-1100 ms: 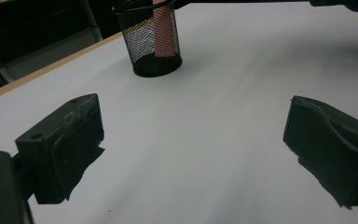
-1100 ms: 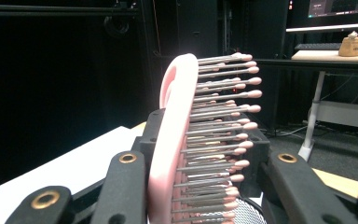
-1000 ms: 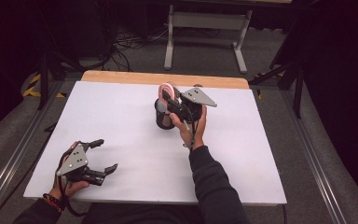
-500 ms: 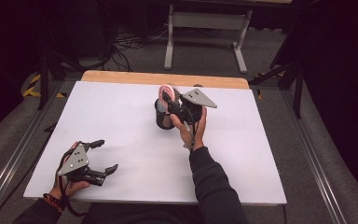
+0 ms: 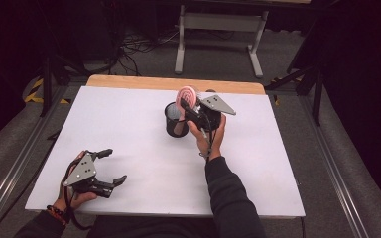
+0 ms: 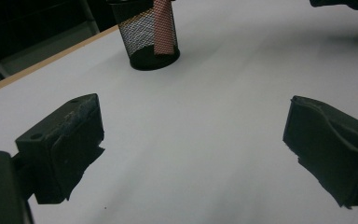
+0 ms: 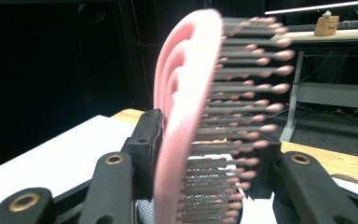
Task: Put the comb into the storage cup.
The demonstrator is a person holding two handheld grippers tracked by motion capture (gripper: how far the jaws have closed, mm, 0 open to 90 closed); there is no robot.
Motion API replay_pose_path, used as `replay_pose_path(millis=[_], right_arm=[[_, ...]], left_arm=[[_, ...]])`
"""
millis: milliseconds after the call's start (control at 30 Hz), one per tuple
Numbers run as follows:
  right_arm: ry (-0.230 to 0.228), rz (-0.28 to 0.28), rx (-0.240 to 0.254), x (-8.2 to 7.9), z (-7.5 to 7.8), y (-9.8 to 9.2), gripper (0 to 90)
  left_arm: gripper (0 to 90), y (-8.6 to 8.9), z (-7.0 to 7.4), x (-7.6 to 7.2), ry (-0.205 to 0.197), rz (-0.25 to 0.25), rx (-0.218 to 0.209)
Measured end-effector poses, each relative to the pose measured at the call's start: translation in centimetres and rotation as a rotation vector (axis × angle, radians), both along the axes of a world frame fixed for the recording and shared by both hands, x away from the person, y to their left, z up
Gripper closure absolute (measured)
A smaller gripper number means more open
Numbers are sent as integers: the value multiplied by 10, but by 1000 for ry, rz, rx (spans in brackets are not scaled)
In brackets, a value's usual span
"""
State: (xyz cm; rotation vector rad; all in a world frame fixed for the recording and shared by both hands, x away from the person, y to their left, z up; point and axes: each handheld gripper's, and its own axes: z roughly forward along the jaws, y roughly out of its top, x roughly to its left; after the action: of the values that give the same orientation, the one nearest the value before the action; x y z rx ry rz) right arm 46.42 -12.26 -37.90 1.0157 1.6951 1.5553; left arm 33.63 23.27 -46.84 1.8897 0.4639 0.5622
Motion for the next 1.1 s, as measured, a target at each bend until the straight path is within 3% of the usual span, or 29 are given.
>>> replay_pose_path(millis=[133,367,867,1100], right_arm=[[7,-6,-25,0,-2,0,534],[21,-26,-25,2,-5,-5,481],[26,-22,-33,2,-4,-9,476],[21,-59,-35,1,-5,-11,463]], left_arm=[[57,0,-1,1,2,-3,-5],[57,-1,-1,0,3,-13,-3],[56,-1,-1,1,6,-14,-1],[57,-2,-1,0,8,-16,-2]])
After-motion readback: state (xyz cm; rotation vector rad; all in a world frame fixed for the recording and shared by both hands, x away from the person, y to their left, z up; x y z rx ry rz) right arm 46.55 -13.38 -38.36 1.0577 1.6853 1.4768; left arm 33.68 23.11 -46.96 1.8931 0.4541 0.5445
